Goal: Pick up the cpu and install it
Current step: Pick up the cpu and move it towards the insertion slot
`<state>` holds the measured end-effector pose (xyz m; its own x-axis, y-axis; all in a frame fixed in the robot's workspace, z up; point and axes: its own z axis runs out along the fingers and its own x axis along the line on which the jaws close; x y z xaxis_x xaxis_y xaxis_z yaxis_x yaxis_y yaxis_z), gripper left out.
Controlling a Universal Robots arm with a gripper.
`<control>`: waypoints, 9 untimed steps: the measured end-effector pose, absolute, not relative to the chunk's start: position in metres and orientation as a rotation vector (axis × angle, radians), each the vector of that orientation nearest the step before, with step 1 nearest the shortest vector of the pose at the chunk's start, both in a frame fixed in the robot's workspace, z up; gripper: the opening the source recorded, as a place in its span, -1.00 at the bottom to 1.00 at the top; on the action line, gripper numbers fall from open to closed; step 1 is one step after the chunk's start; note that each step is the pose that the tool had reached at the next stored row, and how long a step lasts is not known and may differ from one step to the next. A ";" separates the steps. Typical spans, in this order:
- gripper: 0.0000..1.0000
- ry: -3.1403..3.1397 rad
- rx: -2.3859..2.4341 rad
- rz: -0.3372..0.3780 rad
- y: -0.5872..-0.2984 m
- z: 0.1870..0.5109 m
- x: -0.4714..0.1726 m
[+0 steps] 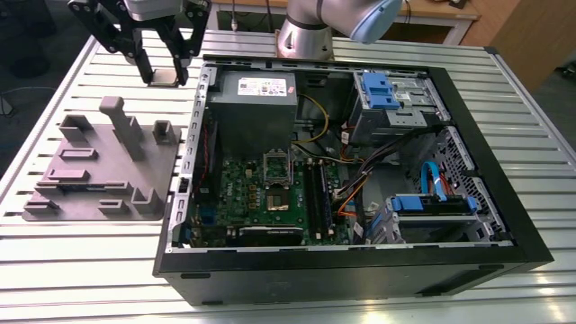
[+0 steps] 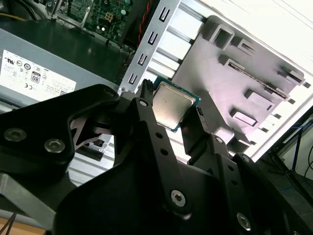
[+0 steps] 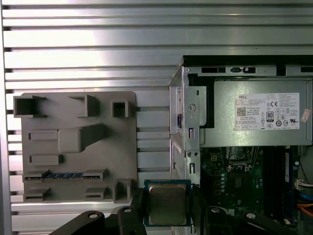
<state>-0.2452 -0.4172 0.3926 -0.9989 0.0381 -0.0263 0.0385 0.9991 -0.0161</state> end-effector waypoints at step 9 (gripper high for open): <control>-0.05 3.115 0.059 -0.027 -0.419 0.393 -0.245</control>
<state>-0.2450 -0.4192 0.3926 -0.9989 0.0378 -0.0262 0.0382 0.9991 -0.0168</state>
